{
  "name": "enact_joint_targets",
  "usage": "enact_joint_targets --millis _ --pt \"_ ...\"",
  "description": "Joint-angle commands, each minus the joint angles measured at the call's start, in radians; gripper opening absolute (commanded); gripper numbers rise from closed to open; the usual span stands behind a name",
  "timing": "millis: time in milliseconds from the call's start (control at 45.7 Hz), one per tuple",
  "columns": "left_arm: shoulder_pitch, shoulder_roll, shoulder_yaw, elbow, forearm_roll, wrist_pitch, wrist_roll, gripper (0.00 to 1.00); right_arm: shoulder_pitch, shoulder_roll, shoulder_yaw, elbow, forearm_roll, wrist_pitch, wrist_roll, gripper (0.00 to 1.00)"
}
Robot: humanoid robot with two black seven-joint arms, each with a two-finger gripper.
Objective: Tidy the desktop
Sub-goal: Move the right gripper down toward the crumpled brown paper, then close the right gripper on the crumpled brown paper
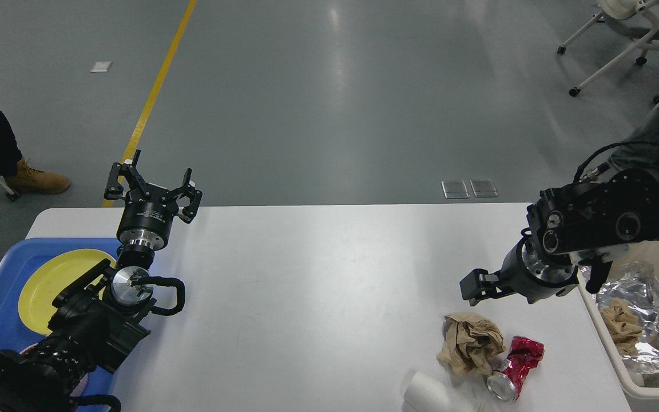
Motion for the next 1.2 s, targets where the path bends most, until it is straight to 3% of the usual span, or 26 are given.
enact_joint_targets --millis 0,504,832,876,963,1029,1182 --pt "0.0 0.0 0.0 0.0 0.0 0.0 0.0 0.96 -0.097 0.034 0.057 -0.054 -0.053 -0.005 -0.001 1.0" --pt "0.0 0.0 0.0 0.0 0.0 0.0 0.0 0.96 -0.364 0.058 0.137 -0.327 -0.039 -0.011 -0.016 0.98" --pt "0.0 0.0 0.0 0.0 0.0 0.0 0.0 0.96 -0.458 0.06 0.137 -0.367 -0.042 -0.008 -0.017 0.95" --pt "0.0 0.0 0.0 0.0 0.0 0.0 0.0 0.96 -0.465 0.06 0.137 -0.366 -0.041 -0.006 -0.017 0.85" --pt "0.0 0.0 0.0 0.0 0.0 0.0 0.0 0.96 -0.467 0.06 0.137 -0.355 -0.039 0.018 -0.024 0.33" --pt "0.0 0.0 0.0 0.0 0.0 0.0 0.0 0.96 -0.462 0.06 0.138 -0.353 -0.038 0.061 -0.036 0.03" --pt "0.0 0.0 0.0 0.0 0.0 0.0 0.0 0.96 -0.438 0.054 0.146 -0.355 -0.038 0.149 -0.039 0.0"
